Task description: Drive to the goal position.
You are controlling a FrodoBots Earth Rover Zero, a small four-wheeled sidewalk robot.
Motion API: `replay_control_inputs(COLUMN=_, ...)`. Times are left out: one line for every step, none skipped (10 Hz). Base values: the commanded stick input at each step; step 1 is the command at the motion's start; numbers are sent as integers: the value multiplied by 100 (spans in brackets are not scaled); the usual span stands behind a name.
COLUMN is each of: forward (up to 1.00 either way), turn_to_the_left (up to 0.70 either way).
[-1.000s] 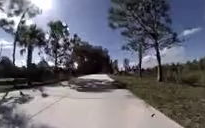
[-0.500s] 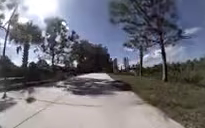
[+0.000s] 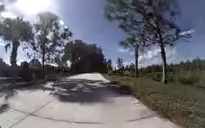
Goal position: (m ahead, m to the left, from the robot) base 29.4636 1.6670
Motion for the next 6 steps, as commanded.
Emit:
replay_control_inputs(forward=85, turn_to_the_left=0)
replay_control_inputs(forward=85, turn_to_the_left=0)
replay_control_inputs(forward=85, turn_to_the_left=0)
replay_control_inputs(forward=85, turn_to_the_left=2)
replay_control_inputs(forward=85, turn_to_the_left=19)
replay_control_inputs(forward=85, turn_to_the_left=34)
